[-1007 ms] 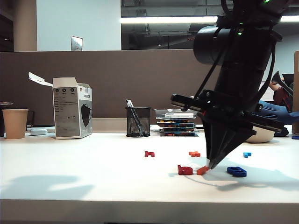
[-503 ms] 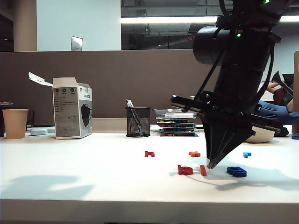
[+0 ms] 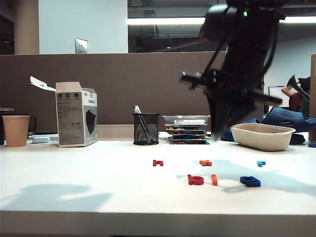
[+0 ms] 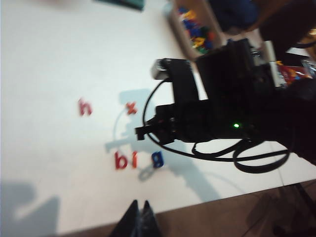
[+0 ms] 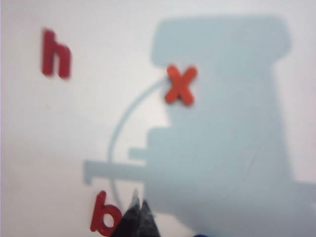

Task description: Select the appropriate letters from the row of letter magnets placed on the table to arrange into the word "big".

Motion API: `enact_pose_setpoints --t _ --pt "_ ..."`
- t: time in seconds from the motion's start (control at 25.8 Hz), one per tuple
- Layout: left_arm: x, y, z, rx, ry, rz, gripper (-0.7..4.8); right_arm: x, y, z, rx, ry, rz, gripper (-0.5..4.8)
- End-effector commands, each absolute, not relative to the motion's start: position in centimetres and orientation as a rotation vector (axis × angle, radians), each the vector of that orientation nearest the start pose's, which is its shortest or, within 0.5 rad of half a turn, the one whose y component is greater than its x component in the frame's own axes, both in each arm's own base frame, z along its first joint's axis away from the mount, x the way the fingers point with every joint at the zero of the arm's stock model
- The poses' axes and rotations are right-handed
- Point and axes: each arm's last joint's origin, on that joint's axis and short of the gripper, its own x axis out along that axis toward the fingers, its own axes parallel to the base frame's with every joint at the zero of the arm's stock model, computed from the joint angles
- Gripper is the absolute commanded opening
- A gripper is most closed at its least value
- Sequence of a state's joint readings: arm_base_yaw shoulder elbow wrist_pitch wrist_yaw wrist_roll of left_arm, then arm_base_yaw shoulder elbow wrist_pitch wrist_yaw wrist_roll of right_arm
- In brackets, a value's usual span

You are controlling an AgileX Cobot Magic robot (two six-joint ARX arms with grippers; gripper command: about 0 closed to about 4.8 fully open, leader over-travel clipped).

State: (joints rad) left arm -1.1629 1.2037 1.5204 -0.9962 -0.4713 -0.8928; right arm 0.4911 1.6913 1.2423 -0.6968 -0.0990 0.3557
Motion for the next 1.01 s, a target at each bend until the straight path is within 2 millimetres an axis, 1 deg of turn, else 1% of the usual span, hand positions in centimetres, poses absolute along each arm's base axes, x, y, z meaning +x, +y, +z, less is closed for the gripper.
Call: enact_pose_setpoints --t 0.04,0.08,0.12,0.19,0.27,0.35,0.39,0.54,0.66,0.81,0.89,0.93,0.97,1.01 --pt "9.9 -19.7 44.3 -0.129 0.482 -0.577 -0.05 29.8 15.0 26.8 0.046 1.055 0.300 -0.08" --pt "10.1 -19.9 45.1 -0.017 0.367 -0.620 -0.05 29.6 13.9 28.7 0.049 0.992 0.286 -0.08" --pt "10.4 -19.9 45.6 0.035 0.298 -0.628 -0.05 29.3 13.1 29.7 0.058 0.955 0.281 -0.08" --pt "10.8 -19.5 46.8 0.072 0.207 -0.589 -0.05 28.5 11.6 31.6 0.081 0.893 0.262 -0.08" --pt "11.5 -18.6 48.0 0.084 0.150 -0.534 -0.05 27.6 9.9 33.2 0.100 0.841 0.236 -0.08" --pt "12.3 -17.2 49.5 0.089 0.104 -0.484 -0.05 26.5 7.9 35.0 0.109 0.776 0.206 -0.08" --pt "12.9 -15.8 50.8 0.102 0.066 -0.434 -0.05 25.1 6.2 36.5 0.116 0.718 0.176 -0.08" --pt "13.6 -12.2 53.7 0.158 -0.033 -0.326 -0.05 21.6 3.0 39.4 0.122 0.598 0.102 -0.08" --pt "13.4 -9.4 54.9 0.168 -0.086 -0.262 -0.05 19.1 1.4 40.8 0.110 0.522 0.056 -0.08" --pt "12.2 -5.8 55.2 0.170 -0.082 -0.143 -0.05 15.6 0.0 41.8 0.098 0.430 0.000 -0.08" --pt "10.1 -2.8 55.0 0.188 -0.044 -0.030 -0.05 12.5 -0.5 41.5 0.105 0.368 -0.037 -0.08" --pt "9.4 -2.2 54.8 0.192 -0.034 -0.007 -0.05 11.8 -0.6 41.2 0.106 0.354 -0.046 -0.08" --pt "8.0 -1.2 54.3 0.196 -0.021 0.035 -0.05 10.6 -0.6 40.3 0.107 0.333 -0.054 -0.08" --pt "7.5 -0.9 54.0 0.197 -0.014 0.050 -0.05 10.0 -0.6 39.8 0.108 0.325 -0.054 -0.08"
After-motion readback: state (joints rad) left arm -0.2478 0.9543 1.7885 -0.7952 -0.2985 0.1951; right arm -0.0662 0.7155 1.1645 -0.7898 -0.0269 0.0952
